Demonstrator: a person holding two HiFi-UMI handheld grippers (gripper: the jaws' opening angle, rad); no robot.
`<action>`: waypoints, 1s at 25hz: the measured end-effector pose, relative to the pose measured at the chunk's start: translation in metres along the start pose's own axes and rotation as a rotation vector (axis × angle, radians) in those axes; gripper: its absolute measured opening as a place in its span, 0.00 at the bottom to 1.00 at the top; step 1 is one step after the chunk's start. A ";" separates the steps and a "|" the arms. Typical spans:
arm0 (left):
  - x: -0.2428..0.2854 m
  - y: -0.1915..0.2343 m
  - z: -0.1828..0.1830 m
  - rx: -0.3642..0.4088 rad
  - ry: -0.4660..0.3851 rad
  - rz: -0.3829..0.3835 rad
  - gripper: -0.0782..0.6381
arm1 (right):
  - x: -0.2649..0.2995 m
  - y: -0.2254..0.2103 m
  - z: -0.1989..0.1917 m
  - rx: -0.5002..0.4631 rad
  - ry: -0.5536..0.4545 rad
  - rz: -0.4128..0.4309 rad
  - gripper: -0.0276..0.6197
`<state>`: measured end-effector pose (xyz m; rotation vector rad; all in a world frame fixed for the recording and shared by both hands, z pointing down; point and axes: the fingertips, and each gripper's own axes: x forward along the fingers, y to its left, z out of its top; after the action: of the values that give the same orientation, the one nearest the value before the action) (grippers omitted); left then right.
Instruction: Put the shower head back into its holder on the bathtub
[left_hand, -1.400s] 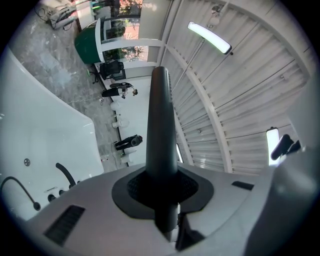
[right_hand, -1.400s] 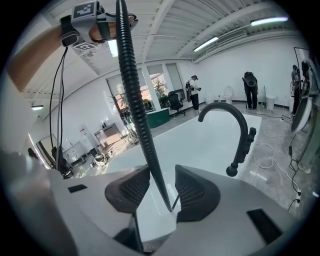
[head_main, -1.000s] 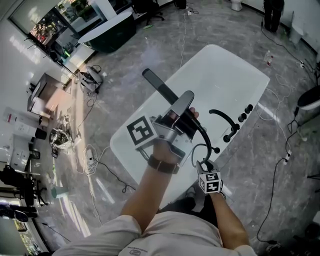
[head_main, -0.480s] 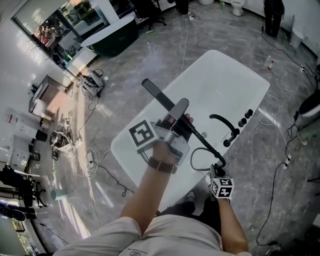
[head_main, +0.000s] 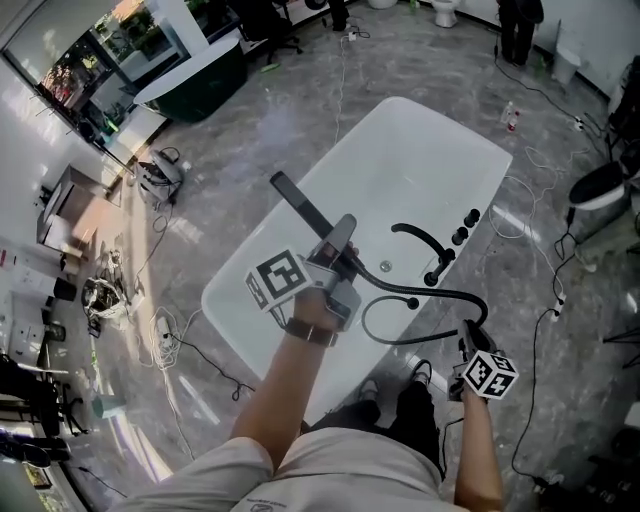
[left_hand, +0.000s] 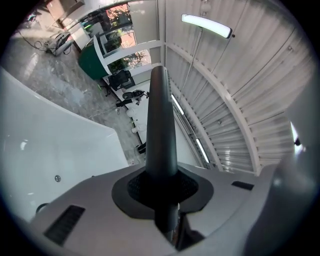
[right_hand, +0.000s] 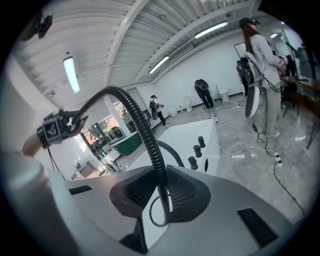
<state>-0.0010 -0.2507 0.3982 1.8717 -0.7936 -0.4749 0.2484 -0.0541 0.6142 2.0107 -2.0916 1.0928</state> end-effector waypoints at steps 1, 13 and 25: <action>0.001 0.004 -0.004 0.015 0.009 0.011 0.21 | -0.006 -0.003 0.008 0.038 -0.017 0.005 0.15; 0.003 0.017 -0.058 0.177 0.076 0.010 0.21 | -0.058 -0.026 0.084 0.331 -0.215 0.031 0.15; 0.023 -0.014 -0.090 0.306 0.107 -0.048 0.21 | -0.100 0.015 0.221 0.297 -0.476 0.181 0.15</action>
<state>0.0765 -0.2045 0.4237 2.1833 -0.7844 -0.2918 0.3458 -0.0798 0.3933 2.4643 -2.5038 1.0895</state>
